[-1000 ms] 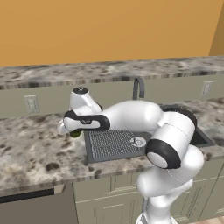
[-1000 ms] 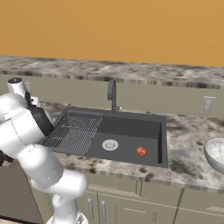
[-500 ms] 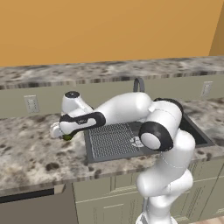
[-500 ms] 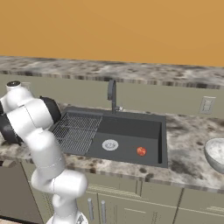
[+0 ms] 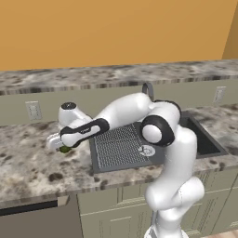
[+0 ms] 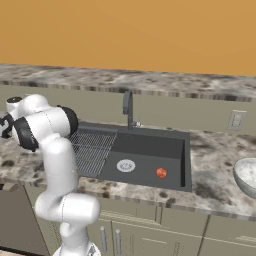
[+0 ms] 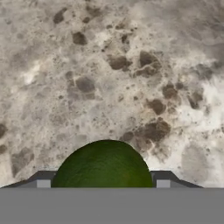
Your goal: Remove the lime and peach from the sink. Then move the bowl and cup from the counter to the sink for washing.
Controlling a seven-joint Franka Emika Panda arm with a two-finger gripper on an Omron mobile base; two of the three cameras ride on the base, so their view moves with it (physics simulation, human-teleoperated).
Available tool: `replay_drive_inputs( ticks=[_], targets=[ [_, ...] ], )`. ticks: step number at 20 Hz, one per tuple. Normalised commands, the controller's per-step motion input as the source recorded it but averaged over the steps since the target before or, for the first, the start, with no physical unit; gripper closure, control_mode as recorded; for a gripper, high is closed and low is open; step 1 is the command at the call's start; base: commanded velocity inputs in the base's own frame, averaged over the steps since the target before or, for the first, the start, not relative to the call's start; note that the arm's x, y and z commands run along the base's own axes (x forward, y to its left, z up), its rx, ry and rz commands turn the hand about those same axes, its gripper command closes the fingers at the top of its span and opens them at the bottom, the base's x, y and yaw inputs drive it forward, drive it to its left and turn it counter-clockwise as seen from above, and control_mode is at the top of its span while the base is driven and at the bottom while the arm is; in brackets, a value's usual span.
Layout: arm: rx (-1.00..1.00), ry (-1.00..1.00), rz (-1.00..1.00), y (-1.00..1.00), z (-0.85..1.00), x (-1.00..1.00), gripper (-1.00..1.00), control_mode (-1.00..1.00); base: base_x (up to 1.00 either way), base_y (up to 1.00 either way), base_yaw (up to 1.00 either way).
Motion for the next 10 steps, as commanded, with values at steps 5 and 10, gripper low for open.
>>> replay_drive_inputs(
  ticks=[5,10],
  targets=[
    [-0.02,0.03,0.00,0.25,-0.27,0.14,1.00,-1.00,0.00,0.00,0.00],
    [-0.02,0.04,0.00,0.16,-0.22,0.03,1.00,-1.00,0.00,0.00,0.00]
  ],
)
